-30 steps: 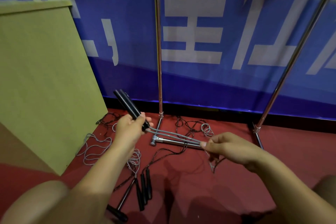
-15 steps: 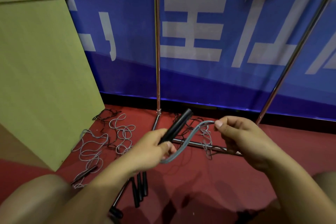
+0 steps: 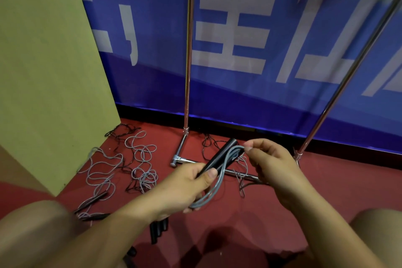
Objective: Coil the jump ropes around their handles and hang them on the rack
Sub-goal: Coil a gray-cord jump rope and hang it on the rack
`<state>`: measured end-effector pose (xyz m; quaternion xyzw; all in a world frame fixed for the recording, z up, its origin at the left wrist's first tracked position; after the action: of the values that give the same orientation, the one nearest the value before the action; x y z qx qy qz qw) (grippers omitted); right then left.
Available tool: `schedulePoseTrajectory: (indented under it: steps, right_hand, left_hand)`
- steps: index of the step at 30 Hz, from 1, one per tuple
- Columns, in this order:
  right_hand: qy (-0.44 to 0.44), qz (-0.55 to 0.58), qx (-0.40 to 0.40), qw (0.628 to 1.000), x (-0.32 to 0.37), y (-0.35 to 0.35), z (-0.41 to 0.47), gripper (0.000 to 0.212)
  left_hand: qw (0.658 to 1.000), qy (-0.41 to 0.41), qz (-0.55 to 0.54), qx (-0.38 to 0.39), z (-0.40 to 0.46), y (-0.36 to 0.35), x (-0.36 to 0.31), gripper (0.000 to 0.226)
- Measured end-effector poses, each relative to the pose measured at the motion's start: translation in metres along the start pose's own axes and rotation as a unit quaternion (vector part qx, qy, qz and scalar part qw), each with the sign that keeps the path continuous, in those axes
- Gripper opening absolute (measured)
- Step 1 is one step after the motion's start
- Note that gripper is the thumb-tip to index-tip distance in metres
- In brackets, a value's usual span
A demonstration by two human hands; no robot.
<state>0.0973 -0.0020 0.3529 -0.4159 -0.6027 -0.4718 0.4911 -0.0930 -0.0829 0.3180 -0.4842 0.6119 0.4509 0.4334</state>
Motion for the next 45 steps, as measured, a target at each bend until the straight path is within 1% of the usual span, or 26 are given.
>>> schedulePoseTrajectory:
  steps: [2,4,5,7,8,9,11,13,16,19,21,26,28,32,36,39,41,45]
  right_hand:
    - [-0.008,0.0,-0.006,1.0,0.001,-0.001,0.001,0.015]
    - [-0.019,-0.01,-0.003,1.0,0.003,-0.001,0.0,0.032]
    - [-0.025,-0.026,0.006,0.999,0.003,-0.002,-0.001,0.04]
    - [-0.037,-0.074,0.033,0.996,0.001,-0.004,-0.003,0.053]
    - [-0.04,-0.093,0.045,0.994,-0.001,-0.004,-0.004,0.057]
    - [-0.041,-0.1,0.056,0.993,-0.002,-0.004,-0.004,0.058]
    - [-0.039,-0.082,0.076,0.993,-0.002,-0.005,-0.004,0.057]
    - [-0.036,-0.055,0.092,0.994,-0.001,-0.004,-0.004,0.052]
    - [-0.017,-0.064,0.115,0.991,-0.004,-0.004,-0.004,0.054]
    - [-0.004,-0.078,0.135,0.988,-0.007,-0.005,-0.003,0.055]
    - [0.002,-0.073,0.142,0.987,-0.007,-0.005,-0.002,0.054]
    - [0.027,-0.096,0.162,0.982,-0.01,-0.005,-0.001,0.057]
    - [0.028,-0.096,0.166,0.981,-0.011,-0.005,0.0,0.056]
    - [0.021,-0.097,0.17,0.98,-0.012,-0.005,0.0,0.05]
    - [0.013,-0.09,0.151,0.984,-0.013,-0.005,0.0,0.044]
    - [0.014,-0.069,0.126,0.99,-0.013,-0.005,0.001,0.039]
    - [0.01,-0.054,0.116,0.992,-0.012,-0.005,0.001,0.041]
    - [0.01,-0.067,0.105,0.992,-0.013,-0.005,0.001,0.035]
  left_hand:
    - [1.0,-0.008,0.01,0.02,-0.001,-0.001,-0.002,0.042]
    - [0.999,-0.013,0.017,0.044,-0.002,-0.002,-0.002,0.048]
    - [0.998,-0.012,0.023,0.055,-0.002,-0.003,-0.003,0.048]
    - [0.997,-0.003,0.036,0.073,-0.005,-0.006,-0.005,0.04]
    - [0.996,0.008,0.041,0.077,-0.007,-0.007,-0.006,0.037]
    - [0.996,0.023,0.042,0.08,-0.008,-0.009,-0.007,0.039]
    - [0.994,0.057,0.03,0.09,-0.01,-0.009,-0.009,0.049]
    - [0.991,0.081,0.0,0.104,-0.011,-0.008,-0.011,0.047]
    - [0.984,0.123,-0.057,0.112,-0.015,-0.008,-0.014,0.049]
    - [0.958,0.179,-0.175,0.139,-0.017,-0.007,-0.014,0.053]
    - [0.945,0.191,-0.215,0.159,-0.019,-0.005,-0.015,0.049]
    - [0.944,0.179,-0.201,0.192,-0.019,-0.004,-0.01,0.036]
    - [0.943,0.176,-0.2,0.199,-0.018,-0.005,-0.009,0.03]
    - [0.945,0.169,-0.195,0.199,-0.016,-0.004,-0.008,0.027]
    - [0.949,0.165,-0.174,0.206,-0.014,-0.004,-0.01,0.031]
    - [0.952,0.161,-0.16,0.206,-0.013,-0.003,-0.01,0.043]
    - [0.955,0.159,-0.146,0.205,-0.013,-0.003,-0.009,0.048]
    - [0.958,0.155,-0.122,0.21,-0.014,-0.004,-0.01,0.038]
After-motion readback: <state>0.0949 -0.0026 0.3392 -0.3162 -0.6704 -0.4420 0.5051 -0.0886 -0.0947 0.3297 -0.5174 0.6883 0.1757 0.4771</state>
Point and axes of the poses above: each hand's wrist, its own z-axis towards the middle knuckle, its own y-axis out of the back of the hand, x = y × z, the point moved 1 cm from there along z, towards the middle knuckle, and after that the axes turned 2 degrees about -x, right-handed, at the moved point
